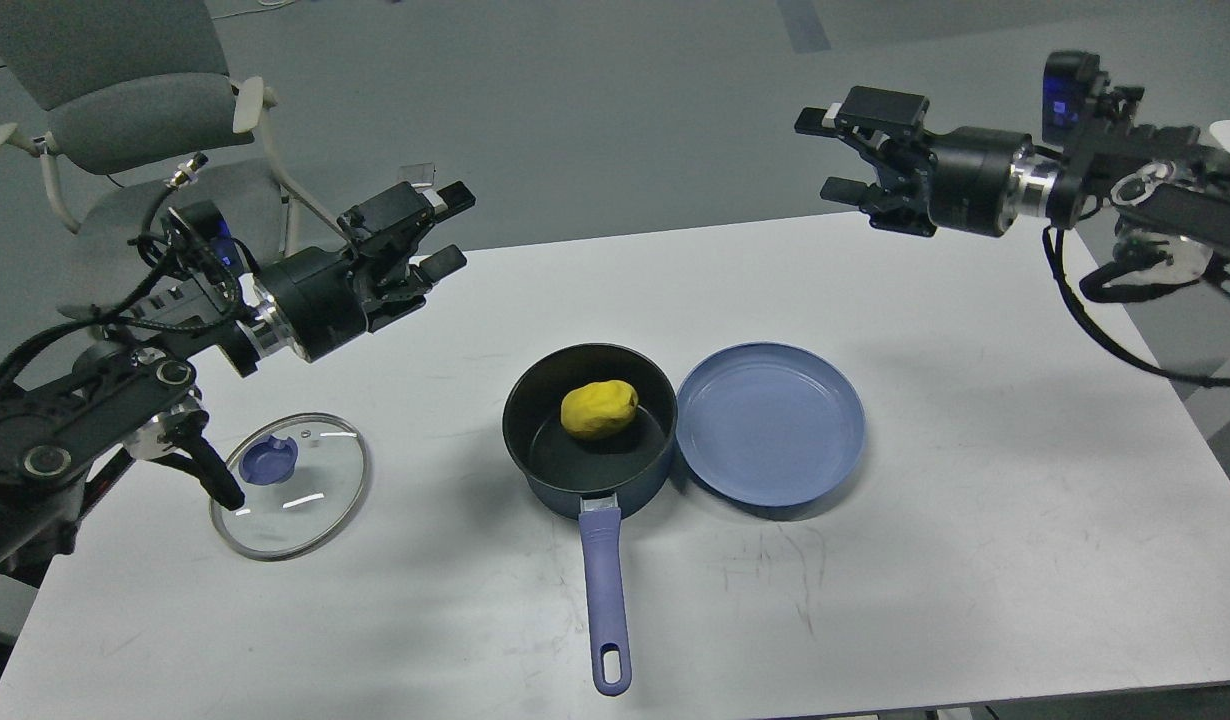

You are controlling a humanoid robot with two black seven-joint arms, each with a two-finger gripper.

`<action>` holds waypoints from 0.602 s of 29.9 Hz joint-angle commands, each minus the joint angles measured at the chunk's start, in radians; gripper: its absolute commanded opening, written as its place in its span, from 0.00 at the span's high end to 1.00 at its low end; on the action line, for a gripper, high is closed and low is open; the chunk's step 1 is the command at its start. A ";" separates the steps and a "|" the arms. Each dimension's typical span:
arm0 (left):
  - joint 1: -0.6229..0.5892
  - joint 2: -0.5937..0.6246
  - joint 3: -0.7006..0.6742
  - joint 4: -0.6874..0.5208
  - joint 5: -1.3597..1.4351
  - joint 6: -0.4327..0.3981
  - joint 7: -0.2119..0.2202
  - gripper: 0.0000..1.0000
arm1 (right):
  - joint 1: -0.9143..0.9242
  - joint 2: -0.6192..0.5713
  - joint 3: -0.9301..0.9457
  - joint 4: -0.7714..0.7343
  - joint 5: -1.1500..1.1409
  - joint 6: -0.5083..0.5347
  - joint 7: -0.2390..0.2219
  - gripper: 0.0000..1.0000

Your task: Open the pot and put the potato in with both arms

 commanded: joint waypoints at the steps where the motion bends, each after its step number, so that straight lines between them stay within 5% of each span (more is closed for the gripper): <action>1: 0.030 -0.020 -0.008 0.015 -0.035 -0.003 0.000 0.03 | -0.192 0.009 0.214 0.000 0.019 -0.001 0.000 0.04; 18: 0.182 -0.107 -0.132 0.093 -0.201 -0.015 0.000 0.03 | -0.404 0.107 0.400 -0.002 0.024 -0.001 0.000 0.00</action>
